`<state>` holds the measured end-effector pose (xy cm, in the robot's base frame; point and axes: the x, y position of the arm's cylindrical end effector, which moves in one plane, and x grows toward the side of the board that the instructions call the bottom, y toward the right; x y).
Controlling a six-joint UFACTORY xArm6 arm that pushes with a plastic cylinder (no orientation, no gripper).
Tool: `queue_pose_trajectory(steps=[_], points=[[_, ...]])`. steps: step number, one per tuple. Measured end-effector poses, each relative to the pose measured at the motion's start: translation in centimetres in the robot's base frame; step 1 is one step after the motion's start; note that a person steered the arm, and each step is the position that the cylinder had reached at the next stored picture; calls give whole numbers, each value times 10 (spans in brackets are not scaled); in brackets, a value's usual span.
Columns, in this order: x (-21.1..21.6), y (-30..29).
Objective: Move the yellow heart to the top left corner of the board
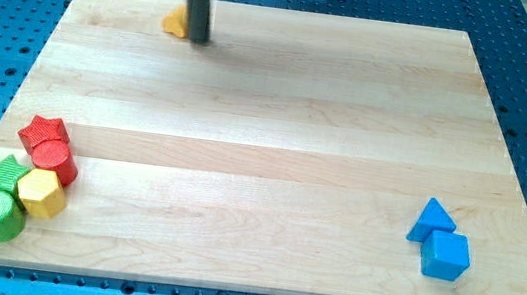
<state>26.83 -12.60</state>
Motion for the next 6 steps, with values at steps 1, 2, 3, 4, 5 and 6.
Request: queue_pose_trajectory(steps=[1, 2, 3, 4, 5, 6], points=[[-25, -45], [15, -14], [151, 49], [296, 32], [350, -14], [350, -36]])
